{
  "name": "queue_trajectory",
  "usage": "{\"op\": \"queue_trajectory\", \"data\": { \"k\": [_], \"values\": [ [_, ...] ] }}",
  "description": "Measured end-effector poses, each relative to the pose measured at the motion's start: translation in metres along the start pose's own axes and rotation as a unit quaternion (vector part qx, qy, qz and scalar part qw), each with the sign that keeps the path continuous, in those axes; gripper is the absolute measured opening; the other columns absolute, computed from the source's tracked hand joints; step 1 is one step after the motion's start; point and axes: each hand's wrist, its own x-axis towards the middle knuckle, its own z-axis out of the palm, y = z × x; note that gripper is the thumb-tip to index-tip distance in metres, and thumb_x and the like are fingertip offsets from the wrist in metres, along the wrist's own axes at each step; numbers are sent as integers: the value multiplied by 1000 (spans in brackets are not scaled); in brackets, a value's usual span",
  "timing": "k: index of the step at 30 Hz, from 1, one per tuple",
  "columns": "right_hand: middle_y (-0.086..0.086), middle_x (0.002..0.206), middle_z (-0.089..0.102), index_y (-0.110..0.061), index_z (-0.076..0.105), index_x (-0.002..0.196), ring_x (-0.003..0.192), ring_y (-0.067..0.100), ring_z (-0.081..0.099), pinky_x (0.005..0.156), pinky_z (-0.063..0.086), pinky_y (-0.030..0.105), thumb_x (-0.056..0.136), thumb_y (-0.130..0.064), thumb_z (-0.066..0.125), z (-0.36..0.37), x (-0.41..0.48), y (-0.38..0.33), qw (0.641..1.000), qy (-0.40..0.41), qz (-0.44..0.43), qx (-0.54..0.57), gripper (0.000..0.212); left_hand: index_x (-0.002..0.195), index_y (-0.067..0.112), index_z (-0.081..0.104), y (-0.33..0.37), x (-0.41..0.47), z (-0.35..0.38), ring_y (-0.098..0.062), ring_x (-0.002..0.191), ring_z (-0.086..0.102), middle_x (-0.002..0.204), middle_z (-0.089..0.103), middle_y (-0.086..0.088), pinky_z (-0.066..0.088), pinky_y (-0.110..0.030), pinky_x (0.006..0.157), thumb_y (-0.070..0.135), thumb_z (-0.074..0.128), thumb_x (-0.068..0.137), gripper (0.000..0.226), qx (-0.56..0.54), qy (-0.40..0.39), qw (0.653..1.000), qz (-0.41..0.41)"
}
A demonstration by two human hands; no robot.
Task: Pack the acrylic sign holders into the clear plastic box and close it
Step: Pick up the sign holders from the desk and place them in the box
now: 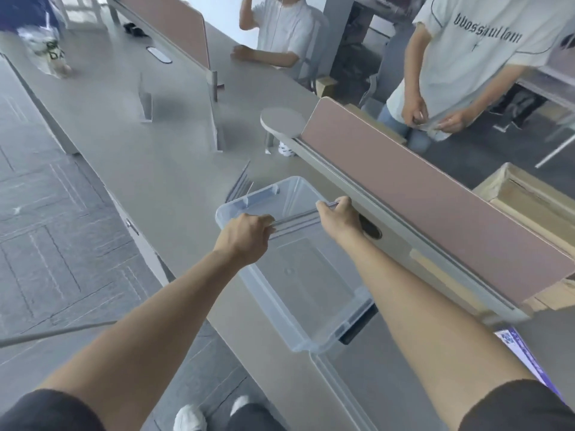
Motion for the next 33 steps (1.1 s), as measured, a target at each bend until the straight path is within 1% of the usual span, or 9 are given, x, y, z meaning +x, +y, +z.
{"op": "queue_trajectory", "data": {
  "k": [2, 7, 14, 19, 23, 26, 28, 30, 33],
  "values": [
    [6, 103, 53, -5, 46, 119, 79, 22, 52, 62, 34, 28, 94, -33, 50, 8, 14, -1, 1000, -1, 11, -11, 38, 86, 11, 63, -10, 14, 10, -40, 72, 59, 75, 66, -14, 48, -36, 57, 24, 54, 94, 18, -6, -17, 1000, 4],
    [8, 109, 51, -2, 42, 129, 90, 25, 49, 74, 37, 30, 94, -33, 49, 31, 60, 15, 998, -47, 48, -13, 47, 85, 12, 61, -27, 45, 32, -40, 72, 58, 73, 63, -14, 50, -39, 58, 25, 54, 94, 17, 9, -88, 996, -10],
    [17, 131, 55, -2, 44, 132, 114, 34, 57, 81, 41, 32, 94, -34, 52, 84, 98, 50, 989, -95, 112, 3, 50, 106, 14, 56, -43, 71, 66, -37, 93, 62, 102, 62, -15, 42, -34, 65, 24, 47, 97, 16, 122, -246, 960, -51],
    [15, 135, 55, -7, 40, 142, 122, 32, 54, 92, 42, 32, 93, -38, 56, 104, 118, 63, 988, -107, 114, 18, 60, 103, 12, 55, -44, 84, 77, -35, 95, 62, 103, 59, -13, 39, -34, 63, 12, 48, 94, 12, 157, -297, 940, -61],
    [13, 139, 54, -12, 39, 145, 125, 30, 53, 94, 41, 30, 91, -47, 60, 107, 126, 71, 989, -112, 94, 5, 67, 111, 16, 56, -49, 91, 78, -36, 99, 62, 110, 60, -13, 44, -36, 69, 19, 50, 93, 19, 149, -340, 928, -42],
    [11, 146, 46, -12, 34, 148, 129, 30, 48, 100, 40, 33, 90, -47, 61, 111, 118, 72, 984, -122, 125, 27, 73, 124, 30, 56, -52, 97, 65, -31, 101, 64, 116, 66, -2, 51, -36, 76, 31, 48, 93, 32, 57, -280, 958, -18],
    [5, 153, 37, -21, 28, 151, 136, 27, 43, 109, 39, 40, 82, -51, 66, 118, 110, 70, 977, -123, 151, 91, 84, 118, 28, 62, -60, 107, 50, -27, 99, 65, 114, 68, 3, 54, -36, 76, 27, 49, 92, 29, -10, -141, 990, 24],
    [-2, 158, 28, -39, 17, 150, 139, 24, 39, 109, 42, 48, 68, -59, 71, 128, 101, 69, 968, -116, 164, 152, 101, 115, 20, 64, -73, 120, 35, -29, 103, 60, 112, 66, -3, 52, -36, 81, 21, 54, 90, 28, -17, -40, 997, 64],
    [-11, 162, 14, -58, -4, 143, 143, 22, 32, 107, 43, 53, 59, -55, 81, 145, 89, 65, 966, -124, 136, 183, 119, 130, 20, 53, -90, 136, 32, -32, 110, 51, 122, 55, -8, 44, -36, 85, 30, 58, 88, 43, 35, -79, 995, 47]
  ]
}}
